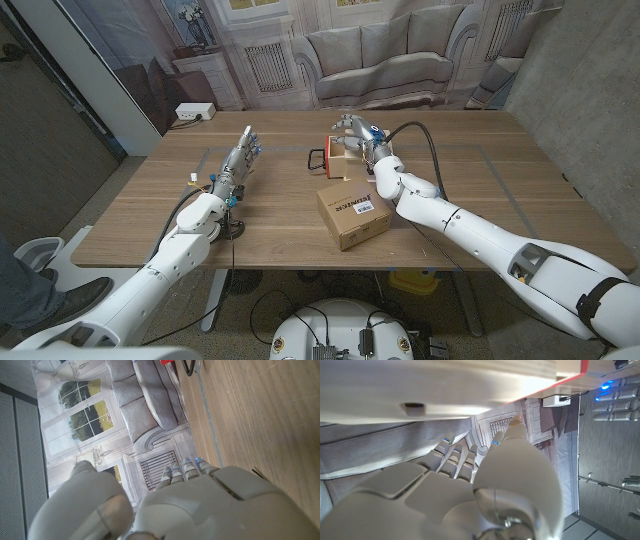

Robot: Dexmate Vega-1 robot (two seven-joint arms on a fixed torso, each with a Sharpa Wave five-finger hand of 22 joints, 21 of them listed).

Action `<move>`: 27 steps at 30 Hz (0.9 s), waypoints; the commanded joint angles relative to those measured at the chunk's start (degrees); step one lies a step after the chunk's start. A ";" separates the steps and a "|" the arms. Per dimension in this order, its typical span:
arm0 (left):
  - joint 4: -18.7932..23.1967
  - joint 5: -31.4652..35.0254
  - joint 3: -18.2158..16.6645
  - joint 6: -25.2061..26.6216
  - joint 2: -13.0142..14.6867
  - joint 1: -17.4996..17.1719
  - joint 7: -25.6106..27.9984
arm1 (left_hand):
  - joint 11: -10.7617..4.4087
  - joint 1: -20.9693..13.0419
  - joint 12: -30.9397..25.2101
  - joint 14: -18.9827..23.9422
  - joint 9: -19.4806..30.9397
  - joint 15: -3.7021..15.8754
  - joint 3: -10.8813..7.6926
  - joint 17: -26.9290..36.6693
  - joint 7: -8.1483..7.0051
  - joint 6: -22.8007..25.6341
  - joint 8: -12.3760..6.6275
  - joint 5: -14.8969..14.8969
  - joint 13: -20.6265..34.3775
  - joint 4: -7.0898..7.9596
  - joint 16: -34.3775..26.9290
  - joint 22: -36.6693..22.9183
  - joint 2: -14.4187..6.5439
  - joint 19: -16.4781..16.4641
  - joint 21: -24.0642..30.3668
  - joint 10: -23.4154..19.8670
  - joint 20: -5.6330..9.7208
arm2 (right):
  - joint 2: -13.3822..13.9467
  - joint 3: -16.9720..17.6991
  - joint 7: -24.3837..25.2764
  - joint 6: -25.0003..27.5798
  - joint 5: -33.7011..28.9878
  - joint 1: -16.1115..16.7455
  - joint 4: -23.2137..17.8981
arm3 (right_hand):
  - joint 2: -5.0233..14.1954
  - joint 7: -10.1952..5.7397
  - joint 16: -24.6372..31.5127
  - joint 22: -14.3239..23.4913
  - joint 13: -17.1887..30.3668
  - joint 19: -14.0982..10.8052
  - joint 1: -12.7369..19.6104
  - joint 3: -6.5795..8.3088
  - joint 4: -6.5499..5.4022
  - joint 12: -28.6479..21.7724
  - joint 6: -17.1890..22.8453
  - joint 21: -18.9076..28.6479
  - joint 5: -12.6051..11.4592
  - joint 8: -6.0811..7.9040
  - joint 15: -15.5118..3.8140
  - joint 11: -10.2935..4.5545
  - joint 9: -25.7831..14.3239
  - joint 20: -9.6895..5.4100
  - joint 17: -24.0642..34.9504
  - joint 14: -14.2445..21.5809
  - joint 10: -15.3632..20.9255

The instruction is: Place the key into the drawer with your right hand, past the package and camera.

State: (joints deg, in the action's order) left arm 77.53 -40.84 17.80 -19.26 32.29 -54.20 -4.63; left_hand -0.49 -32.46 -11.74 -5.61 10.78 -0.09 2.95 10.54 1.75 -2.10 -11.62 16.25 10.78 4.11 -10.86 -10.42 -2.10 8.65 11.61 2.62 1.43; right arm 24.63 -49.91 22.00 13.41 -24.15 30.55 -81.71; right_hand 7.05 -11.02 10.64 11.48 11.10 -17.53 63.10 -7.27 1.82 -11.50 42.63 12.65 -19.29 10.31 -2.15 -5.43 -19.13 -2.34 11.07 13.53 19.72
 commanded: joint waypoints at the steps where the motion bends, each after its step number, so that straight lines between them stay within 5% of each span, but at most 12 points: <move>1: -0.11 0.04 0.07 -0.10 0.01 0.21 -0.18 | 0.00 -0.43 0.04 -0.19 0.13 -0.13 0.40 0.09 0.36 0.11 0.24 -0.29 0.21 0.22 0.07 -0.18 -0.08 0.52 0.12 0.30 -0.01 | 0.99 0.82 -0.12 -1.02 -0.78 0.61 -2.72 | -0.02 0.05 0.22 0.01 0.13 0.19 -0.26 -0.39 -0.25 -0.54 -0.21 0.07 -0.29 0.08 -2.25 0.05 0.05 -1.17 0.15 0.06 0.12; 27: -0.57 -0.09 0.31 0.09 0.07 0.79 -1.10 | 0.01 -0.58 0.00 -0.28 0.13 -0.17 0.66 0.09 0.36 0.11 0.24 -0.31 0.21 0.23 0.08 -0.18 -0.21 0.62 0.13 0.23 -0.01 | 2.47 2.62 -4.26 0.16 -1.34 1.58 -9.30 | 0.00 0.79 0.39 -0.05 0.13 0.12 -1.57 -0.89 -0.97 -1.10 -0.65 0.10 -0.38 0.47 -2.16 0.56 0.58 -1.14 0.11 0.37 0.99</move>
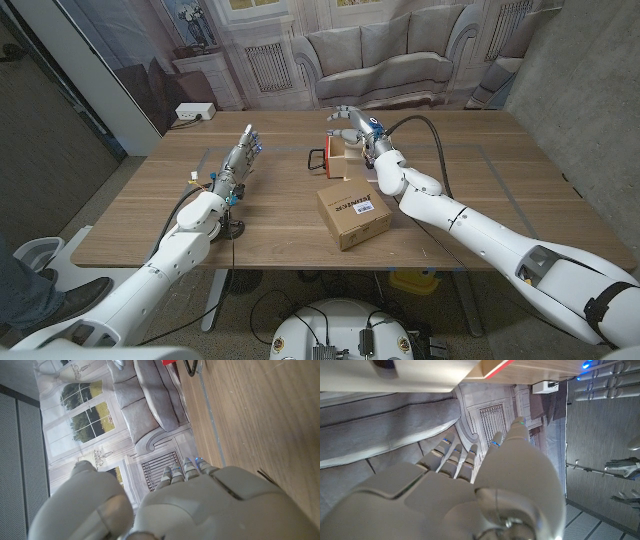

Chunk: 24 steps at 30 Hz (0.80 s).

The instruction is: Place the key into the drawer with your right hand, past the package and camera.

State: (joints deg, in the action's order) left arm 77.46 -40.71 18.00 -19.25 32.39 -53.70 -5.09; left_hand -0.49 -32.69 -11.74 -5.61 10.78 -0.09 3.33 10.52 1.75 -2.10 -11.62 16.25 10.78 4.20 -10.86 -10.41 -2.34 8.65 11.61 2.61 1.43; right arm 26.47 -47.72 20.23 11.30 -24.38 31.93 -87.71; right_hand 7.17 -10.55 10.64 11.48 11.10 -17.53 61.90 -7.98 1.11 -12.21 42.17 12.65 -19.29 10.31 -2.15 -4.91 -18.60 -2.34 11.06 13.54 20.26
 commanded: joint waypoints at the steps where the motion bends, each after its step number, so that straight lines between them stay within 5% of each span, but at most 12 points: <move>1: -0.56 -0.27 0.11 0.10 -0.03 0.32 -0.70 | 0.03 -0.35 0.00 -0.30 0.13 -0.18 0.28 0.10 0.37 0.12 0.23 -0.31 0.21 0.14 0.08 -0.18 0.02 0.62 0.13 0.24 -0.01 | 0.69 0.46 -2.75 2.49 -1.12 0.19 -3.56 | -0.06 0.37 0.34 -0.05 0.13 0.25 -0.43 -0.18 -0.31 -0.42 -0.19 0.05 -0.39 0.50 -2.12 0.07 0.08 -1.37 0.13 0.26 0.51; 24: 2.12 -0.54 -0.25 1.56 1.86 -0.27 -1.23 | 0.11 -0.46 0.03 -0.22 0.13 -0.13 0.51 0.11 0.35 0.16 0.22 -0.34 0.21 0.16 0.04 -0.18 -0.08 0.62 0.17 0.35 -0.07 | 1.12 1.37 -3.88 6.88 -3.37 1.04 -8.98 | 0.47 1.00 0.12 -0.16 0.11 0.83 -1.03 -0.19 -0.74 -0.35 0.02 -0.20 -0.40 0.85 -1.55 0.54 0.51 -1.61 0.09 -0.47 0.10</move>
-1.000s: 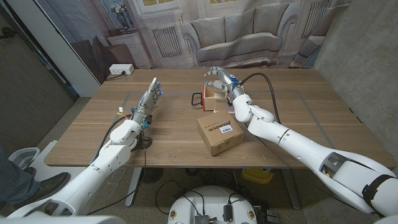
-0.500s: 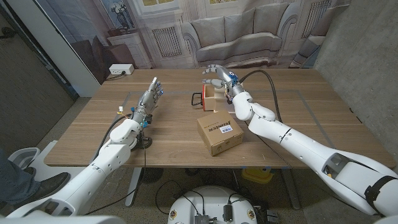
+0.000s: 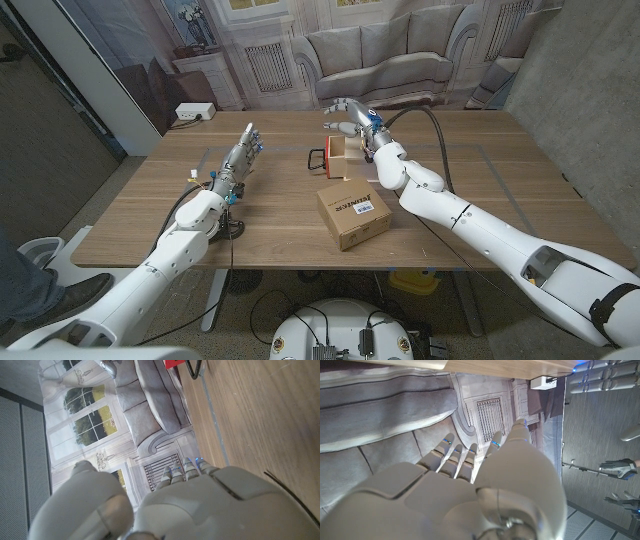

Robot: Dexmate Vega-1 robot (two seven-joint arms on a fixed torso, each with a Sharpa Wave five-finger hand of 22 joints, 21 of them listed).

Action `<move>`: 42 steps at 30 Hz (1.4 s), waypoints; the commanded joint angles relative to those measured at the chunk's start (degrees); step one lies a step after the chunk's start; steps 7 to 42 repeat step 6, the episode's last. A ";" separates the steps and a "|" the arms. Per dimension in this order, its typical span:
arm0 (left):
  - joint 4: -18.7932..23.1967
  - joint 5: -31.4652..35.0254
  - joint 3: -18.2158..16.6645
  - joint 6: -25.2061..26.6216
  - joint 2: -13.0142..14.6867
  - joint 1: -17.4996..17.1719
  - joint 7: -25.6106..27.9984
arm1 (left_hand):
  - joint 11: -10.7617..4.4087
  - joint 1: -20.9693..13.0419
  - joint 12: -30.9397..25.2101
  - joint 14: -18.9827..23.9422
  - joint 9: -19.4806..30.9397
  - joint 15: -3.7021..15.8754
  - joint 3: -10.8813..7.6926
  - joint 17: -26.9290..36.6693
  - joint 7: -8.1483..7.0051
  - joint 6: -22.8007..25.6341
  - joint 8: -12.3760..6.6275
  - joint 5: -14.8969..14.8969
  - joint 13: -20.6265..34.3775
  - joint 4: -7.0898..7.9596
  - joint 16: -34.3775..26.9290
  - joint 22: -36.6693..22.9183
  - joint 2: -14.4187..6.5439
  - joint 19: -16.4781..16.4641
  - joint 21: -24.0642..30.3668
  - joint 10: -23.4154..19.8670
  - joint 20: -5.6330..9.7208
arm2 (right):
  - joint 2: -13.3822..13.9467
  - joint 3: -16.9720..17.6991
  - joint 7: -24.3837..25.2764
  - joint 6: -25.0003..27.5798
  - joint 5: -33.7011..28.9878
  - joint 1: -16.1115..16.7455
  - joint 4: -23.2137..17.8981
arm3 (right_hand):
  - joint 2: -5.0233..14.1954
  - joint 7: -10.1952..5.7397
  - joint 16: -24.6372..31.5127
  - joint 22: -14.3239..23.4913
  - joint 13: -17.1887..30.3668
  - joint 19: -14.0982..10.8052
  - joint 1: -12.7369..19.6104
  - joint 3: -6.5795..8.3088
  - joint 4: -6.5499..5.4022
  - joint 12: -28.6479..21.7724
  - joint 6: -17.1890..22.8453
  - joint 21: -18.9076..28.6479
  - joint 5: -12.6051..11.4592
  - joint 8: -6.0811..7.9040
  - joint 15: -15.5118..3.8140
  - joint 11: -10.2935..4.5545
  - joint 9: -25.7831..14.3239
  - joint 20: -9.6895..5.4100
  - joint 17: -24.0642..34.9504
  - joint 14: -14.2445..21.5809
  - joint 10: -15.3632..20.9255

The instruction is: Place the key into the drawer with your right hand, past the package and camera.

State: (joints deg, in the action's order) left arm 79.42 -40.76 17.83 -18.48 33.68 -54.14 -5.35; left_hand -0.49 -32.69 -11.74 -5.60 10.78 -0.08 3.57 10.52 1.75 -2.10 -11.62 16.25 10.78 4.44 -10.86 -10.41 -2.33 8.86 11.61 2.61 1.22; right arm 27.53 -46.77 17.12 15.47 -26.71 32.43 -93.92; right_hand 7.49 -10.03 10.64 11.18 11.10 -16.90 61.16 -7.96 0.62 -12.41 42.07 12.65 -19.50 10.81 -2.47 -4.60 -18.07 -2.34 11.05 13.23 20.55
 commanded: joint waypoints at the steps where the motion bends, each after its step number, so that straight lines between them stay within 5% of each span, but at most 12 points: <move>1: -0.26 -0.58 0.03 0.85 0.43 0.44 -1.26 | 0.12 -0.47 0.03 -0.21 0.13 -0.13 0.29 0.11 0.34 0.13 0.23 -0.34 0.21 -0.08 0.03 -0.18 -0.10 0.41 0.17 0.37 0.13 | -0.08 0.49 -0.68 2.93 -1.00 0.61 -2.79 | 0.17 0.55 0.13 0.14 0.12 0.21 -0.32 -0.21 -0.28 -0.16 0.15 -0.20 -0.18 0.36 -1.25 0.23 -0.01 -1.60 0.10 -0.14 -0.17; 42: -2.34 -1.03 0.51 0.78 -0.28 1.74 -2.95 | 0.09 -0.48 0.02 -0.20 0.13 -0.14 0.33 0.11 0.29 0.15 0.22 -0.35 0.21 -0.07 0.03 -0.18 -0.12 0.43 0.16 0.35 0.13 | -0.60 0.39 -0.66 4.10 -1.03 0.72 -2.86 | 0.22 0.49 0.15 0.13 0.11 0.23 -0.42 -0.23 -0.35 -0.17 0.17 -0.21 -0.17 0.40 -1.24 0.19 0.04 -1.57 0.10 -0.11 -0.19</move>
